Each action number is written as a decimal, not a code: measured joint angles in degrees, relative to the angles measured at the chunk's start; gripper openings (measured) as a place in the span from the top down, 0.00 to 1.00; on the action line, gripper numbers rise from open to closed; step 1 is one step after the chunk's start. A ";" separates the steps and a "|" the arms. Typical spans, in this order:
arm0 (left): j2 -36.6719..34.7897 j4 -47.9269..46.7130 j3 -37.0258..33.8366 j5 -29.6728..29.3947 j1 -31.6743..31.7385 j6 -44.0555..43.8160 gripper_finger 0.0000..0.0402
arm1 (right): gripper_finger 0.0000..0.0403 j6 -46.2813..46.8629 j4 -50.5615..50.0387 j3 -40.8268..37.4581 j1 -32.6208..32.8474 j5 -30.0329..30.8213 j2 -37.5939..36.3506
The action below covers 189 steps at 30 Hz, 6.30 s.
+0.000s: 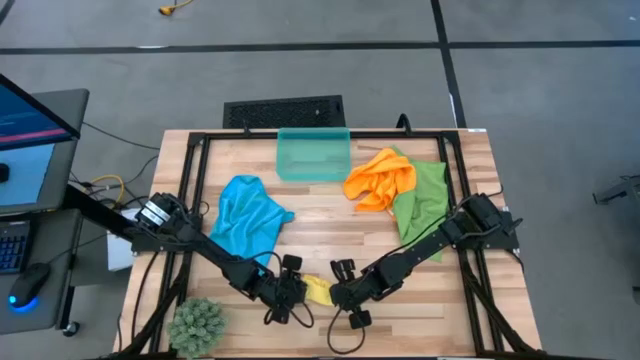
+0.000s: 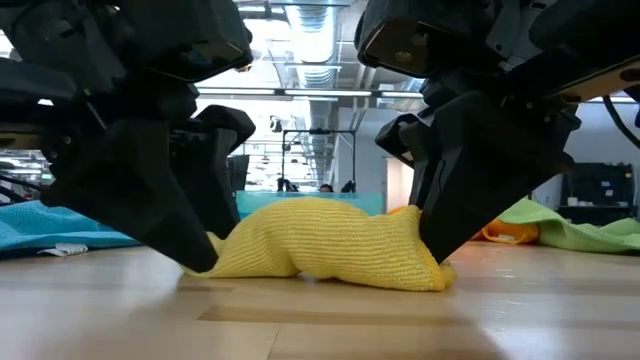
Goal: Roll microfiber towels into tight, uniform cylinder then place into a basket
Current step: Roll the yellow microfiber towel, then put the rolled yellow microfiber towel into the green bin
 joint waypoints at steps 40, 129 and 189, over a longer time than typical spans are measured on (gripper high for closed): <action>0.31 0.25 -0.39 48.56 13.12 -54.72 0.97 | 0.53 -5.30 -24.42 10.66 4.81 6.47 0.31; -2.88 -5.26 -0.31 50.02 12.38 -36.91 0.60 | 0.92 -7.52 -4.91 11.76 -3.35 -5.68 7.41; 0.13 -0.68 -0.09 -5.58 -5.94 -17.64 0.53 | 0.92 -3.48 -8.06 12.00 -3.85 -3.74 6.88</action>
